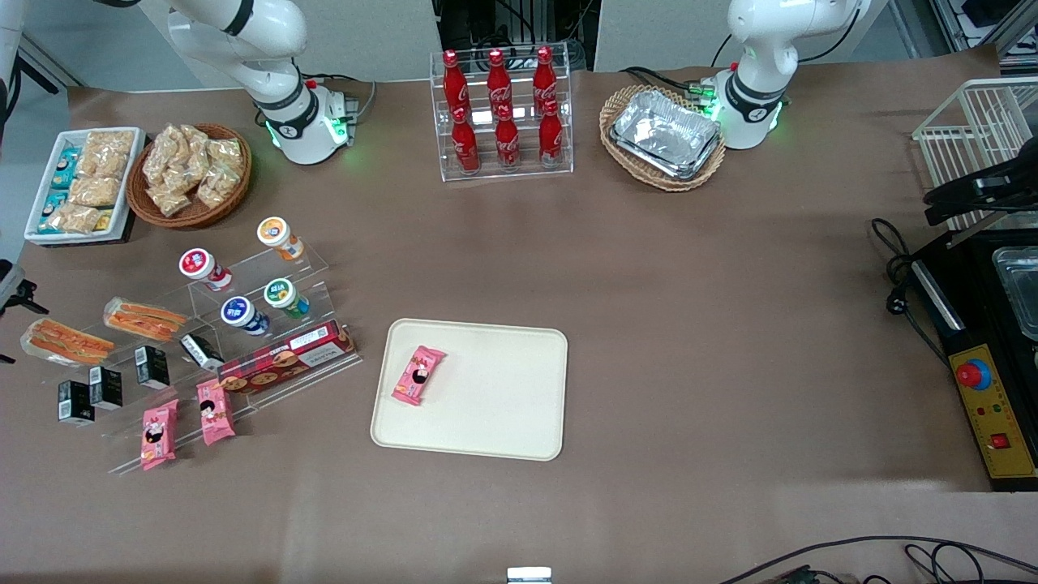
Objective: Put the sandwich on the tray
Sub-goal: 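Close the right gripper on the wrapped orange-filled sandwich half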
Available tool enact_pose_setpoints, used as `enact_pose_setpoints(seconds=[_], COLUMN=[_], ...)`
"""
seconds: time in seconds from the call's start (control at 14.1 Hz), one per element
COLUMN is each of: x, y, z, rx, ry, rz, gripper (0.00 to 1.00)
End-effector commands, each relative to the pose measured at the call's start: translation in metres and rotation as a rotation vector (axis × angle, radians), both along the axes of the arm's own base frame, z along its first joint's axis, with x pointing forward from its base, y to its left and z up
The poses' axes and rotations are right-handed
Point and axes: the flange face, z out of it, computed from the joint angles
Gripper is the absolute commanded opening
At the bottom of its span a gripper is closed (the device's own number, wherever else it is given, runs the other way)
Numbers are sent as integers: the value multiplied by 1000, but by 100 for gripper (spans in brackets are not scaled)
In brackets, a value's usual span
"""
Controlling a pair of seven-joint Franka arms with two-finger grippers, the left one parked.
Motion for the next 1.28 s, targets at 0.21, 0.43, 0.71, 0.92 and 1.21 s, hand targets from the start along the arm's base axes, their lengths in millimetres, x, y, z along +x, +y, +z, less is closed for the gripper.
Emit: enact_pose_setpoints(seconds=[0.21, 0.43, 0.71, 0.92, 1.21], x=[2, 2, 5, 8, 16], y=[3, 1, 2, 2, 0], z=[-46, -55, -50, -33, 7], rx=[25, 34, 39, 45, 94], ry=[-42, -58, -64, -82, -59], rz=[-31, -49, -48, -44, -19], gripper=[100, 94, 15, 5, 6])
